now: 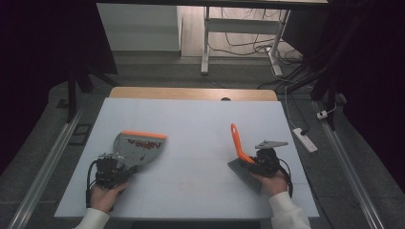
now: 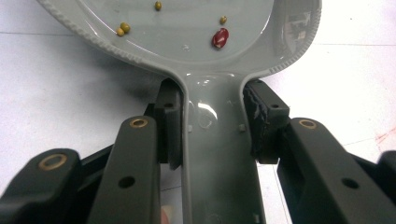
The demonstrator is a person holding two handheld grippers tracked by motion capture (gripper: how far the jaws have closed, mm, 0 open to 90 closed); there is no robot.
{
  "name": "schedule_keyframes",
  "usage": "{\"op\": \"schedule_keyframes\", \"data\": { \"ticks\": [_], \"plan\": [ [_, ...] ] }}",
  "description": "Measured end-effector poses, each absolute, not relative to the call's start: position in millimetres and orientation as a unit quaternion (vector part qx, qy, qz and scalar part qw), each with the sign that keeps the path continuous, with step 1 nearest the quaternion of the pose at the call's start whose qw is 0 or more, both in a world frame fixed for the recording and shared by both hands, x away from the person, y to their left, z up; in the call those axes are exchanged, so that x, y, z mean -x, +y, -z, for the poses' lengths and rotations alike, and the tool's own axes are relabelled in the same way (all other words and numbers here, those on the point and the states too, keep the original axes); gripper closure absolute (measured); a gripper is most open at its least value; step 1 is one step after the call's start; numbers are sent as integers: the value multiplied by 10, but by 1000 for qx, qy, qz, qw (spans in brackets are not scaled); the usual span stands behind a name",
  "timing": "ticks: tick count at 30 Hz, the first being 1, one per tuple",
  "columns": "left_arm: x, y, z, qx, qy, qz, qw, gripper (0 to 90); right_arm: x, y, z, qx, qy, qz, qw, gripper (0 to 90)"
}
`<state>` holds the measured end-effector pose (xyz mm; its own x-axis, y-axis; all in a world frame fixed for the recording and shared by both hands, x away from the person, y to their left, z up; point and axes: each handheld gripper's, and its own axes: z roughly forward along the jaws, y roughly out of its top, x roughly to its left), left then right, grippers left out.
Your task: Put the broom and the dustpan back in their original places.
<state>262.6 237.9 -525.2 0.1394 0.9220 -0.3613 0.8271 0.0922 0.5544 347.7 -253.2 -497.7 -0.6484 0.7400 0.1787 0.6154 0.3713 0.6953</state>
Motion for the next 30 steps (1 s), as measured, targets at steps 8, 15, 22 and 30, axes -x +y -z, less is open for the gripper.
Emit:
{"op": "schedule_keyframes", "data": {
  "ticks": [8, 15, 22, 30],
  "plan": [
    [-2636, 2361, 5268, -673, 652, -64, 343, 612, -3544, -2563, 5053, -423, 828, -357, 93, 517],
    [-2643, 2352, 5284, -671, 657, -63, 338, 611, -3617, -2615, 5115, -436, 828, -341, 94, 421],
    [-2652, 2322, 5302, -672, 658, -65, 333, 609, -3637, -2619, 5137, -439, 829, -331, 106, 381],
    [-2614, 2324, 5280, -677, 649, -59, 341, 433, -3607, -2650, 5094, -439, 822, -338, 128, 371]
  ]
}}
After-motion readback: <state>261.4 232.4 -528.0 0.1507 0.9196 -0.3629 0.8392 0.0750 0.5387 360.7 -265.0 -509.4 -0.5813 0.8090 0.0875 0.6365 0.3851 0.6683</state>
